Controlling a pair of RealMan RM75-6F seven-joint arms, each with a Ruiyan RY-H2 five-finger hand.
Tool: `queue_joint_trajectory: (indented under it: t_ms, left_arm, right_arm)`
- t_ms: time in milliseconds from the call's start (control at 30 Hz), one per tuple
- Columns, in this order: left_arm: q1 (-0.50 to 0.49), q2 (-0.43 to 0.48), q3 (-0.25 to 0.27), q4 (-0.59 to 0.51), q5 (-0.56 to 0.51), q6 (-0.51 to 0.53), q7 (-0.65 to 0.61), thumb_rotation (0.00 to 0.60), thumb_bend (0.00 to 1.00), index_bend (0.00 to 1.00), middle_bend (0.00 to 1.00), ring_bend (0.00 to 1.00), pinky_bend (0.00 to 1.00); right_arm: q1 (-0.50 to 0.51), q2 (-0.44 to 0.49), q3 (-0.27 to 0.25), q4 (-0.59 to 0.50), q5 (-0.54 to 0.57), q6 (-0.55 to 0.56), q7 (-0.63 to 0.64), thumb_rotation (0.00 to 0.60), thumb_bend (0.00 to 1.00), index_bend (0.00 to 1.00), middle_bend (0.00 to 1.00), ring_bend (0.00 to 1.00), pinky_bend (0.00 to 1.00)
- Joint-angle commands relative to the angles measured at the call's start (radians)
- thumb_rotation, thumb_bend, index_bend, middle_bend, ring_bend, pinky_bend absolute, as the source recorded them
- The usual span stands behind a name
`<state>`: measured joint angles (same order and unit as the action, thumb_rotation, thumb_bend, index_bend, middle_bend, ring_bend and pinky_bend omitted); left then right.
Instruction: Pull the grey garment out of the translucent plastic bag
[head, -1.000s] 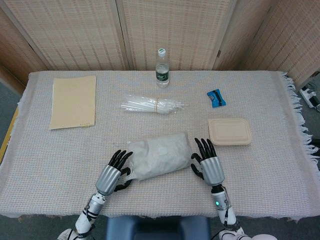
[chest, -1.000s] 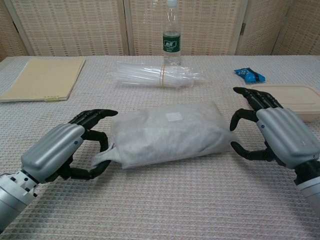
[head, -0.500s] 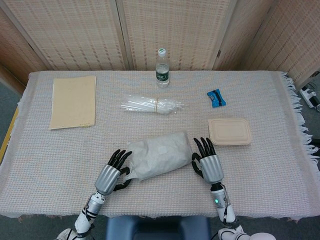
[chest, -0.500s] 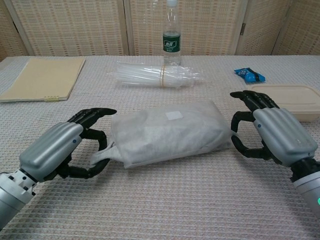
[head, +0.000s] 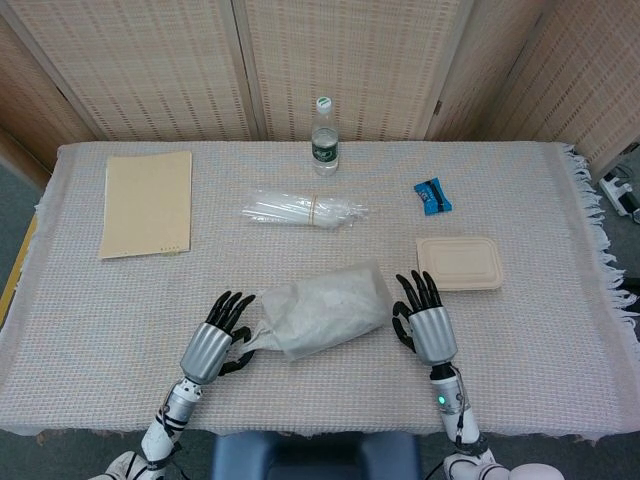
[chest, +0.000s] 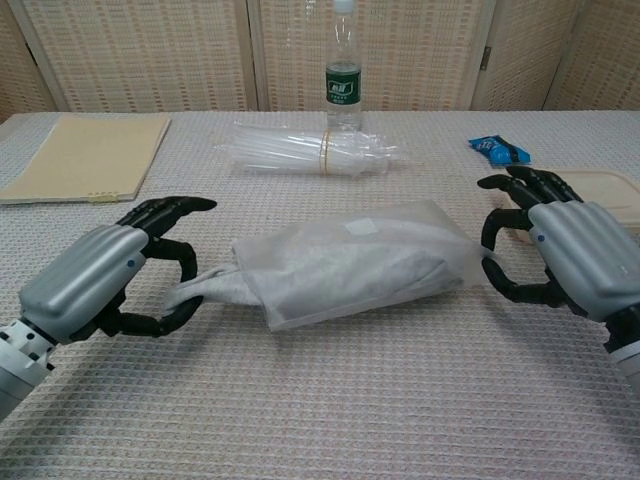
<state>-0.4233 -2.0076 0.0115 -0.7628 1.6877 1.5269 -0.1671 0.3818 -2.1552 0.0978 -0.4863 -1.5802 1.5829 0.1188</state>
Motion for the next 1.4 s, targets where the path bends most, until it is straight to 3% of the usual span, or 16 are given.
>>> queue_joint_trajectory:
  t_ms: [33,367,700,767,833,867,933,1000,1133,1267,1400]
  left_arm:
    - [-0.01,0.027,-0.016,0.018,-0.004,0.011,0.006,0.6,0.63,0.76,0.13,0.0,0.01]
    - [-0.005,0.168,-0.075,0.087,-0.055,0.049,0.0,0.6,0.63,0.76,0.13,0.0,0.01]
    - [0.036,0.24,-0.089,0.127,-0.111,0.03,-0.052,0.6,0.63,0.76,0.13,0.0,0.01]
    - [0.041,0.246,-0.074,0.116,-0.107,0.013,-0.073,0.6,0.59,0.69,0.12,0.0,0.01]
    - [0.044,0.257,-0.06,0.09,-0.102,-0.006,-0.081,0.6,0.43,0.46,0.07,0.0,0.01]
    - [0.044,0.267,-0.055,0.064,-0.099,-0.009,-0.081,0.6,0.33,0.3,0.03,0.0,0.0]
    - [0.042,0.284,-0.05,0.015,-0.09,-0.002,-0.086,0.6,0.21,0.11,0.0,0.0,0.0]
    - [0.043,0.309,-0.048,-0.047,-0.08,0.014,-0.088,0.6,0.16,0.04,0.0,0.0,0.0]
    - [0.056,0.408,-0.033,-0.236,-0.088,-0.016,-0.043,0.6,0.13,0.04,0.0,0.0,0.0]
    - [0.077,0.581,-0.012,-0.522,-0.151,-0.115,0.075,0.6,0.13,0.09,0.0,0.0,0.0]
    - [0.103,0.768,0.022,-0.765,-0.232,-0.203,0.181,0.6,0.13,0.09,0.0,0.0,0.0]
  right_arm:
    - [0.001,0.046,0.014,-0.04,0.006,0.024,-0.018,0.6,0.56,0.71,0.13,0.0,0.0]
    - [-0.012,0.221,0.057,-0.196,0.031,0.069,-0.099,0.6,0.56,0.71,0.13,0.0,0.0]
    - [-0.047,0.301,0.067,-0.211,0.073,0.032,-0.108,0.6,0.55,0.71,0.13,0.0,0.0]
    - [-0.054,0.308,0.055,-0.208,0.07,0.022,-0.101,0.6,0.55,0.68,0.13,0.0,0.0]
    - [-0.062,0.319,0.041,-0.213,0.062,0.022,-0.088,0.6,0.51,0.54,0.1,0.0,0.0]
    - [-0.069,0.329,0.033,-0.221,0.056,0.027,-0.084,0.6,0.48,0.43,0.07,0.0,0.0]
    - [-0.083,0.352,0.023,-0.253,0.05,0.035,-0.085,0.6,0.37,0.15,0.02,0.0,0.0]
    - [-0.102,0.397,0.012,-0.329,0.042,0.05,-0.098,0.6,0.28,0.02,0.0,0.0,0.0]
    - [-0.151,0.554,-0.018,-0.588,0.035,0.06,-0.221,0.6,0.17,0.0,0.0,0.0,0.0]
    - [-0.198,0.718,-0.045,-0.864,0.034,0.069,-0.392,0.6,0.15,0.0,0.0,0.0,0.0]
    - [-0.24,0.825,-0.068,-1.044,0.032,0.084,-0.498,0.6,0.15,0.0,0.0,0.0,0.0]
